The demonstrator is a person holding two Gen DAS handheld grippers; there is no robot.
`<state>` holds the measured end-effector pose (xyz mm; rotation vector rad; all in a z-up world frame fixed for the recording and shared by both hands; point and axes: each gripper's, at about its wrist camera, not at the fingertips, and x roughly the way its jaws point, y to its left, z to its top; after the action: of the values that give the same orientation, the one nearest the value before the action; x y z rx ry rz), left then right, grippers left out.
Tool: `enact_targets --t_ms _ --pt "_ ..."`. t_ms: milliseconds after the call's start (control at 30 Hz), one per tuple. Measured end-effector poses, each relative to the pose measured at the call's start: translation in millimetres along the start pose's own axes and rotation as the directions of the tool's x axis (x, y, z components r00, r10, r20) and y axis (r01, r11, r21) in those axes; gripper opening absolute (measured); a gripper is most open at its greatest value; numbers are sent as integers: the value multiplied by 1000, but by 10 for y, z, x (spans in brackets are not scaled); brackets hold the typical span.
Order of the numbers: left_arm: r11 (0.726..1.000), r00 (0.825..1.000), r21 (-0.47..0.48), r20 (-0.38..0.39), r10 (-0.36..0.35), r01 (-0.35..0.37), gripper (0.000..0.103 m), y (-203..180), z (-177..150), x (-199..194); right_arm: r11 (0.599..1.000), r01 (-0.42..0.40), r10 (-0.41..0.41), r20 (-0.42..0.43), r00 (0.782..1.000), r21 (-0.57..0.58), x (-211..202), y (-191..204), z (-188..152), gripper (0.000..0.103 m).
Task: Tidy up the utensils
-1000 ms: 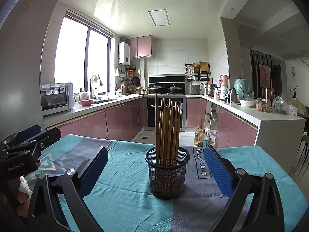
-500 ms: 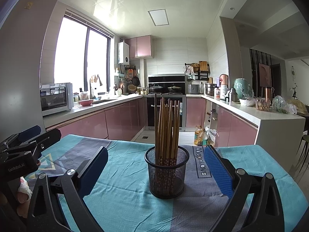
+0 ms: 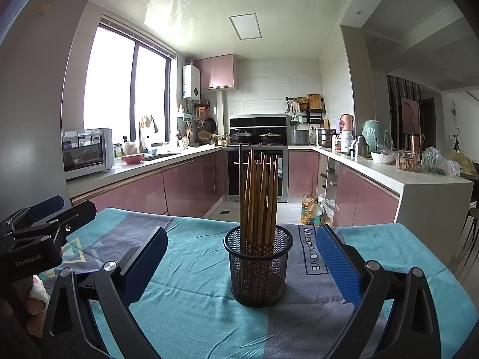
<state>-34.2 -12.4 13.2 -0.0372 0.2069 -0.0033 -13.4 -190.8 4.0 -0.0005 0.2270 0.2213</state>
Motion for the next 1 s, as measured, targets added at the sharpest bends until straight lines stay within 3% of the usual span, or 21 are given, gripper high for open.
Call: enact_targets --t_ms 1000 --pt "1000 1000 0 -8 0 0 97 -7 6 -7 1000 2 -2 -1 1000 5 3 -2 -8 96"
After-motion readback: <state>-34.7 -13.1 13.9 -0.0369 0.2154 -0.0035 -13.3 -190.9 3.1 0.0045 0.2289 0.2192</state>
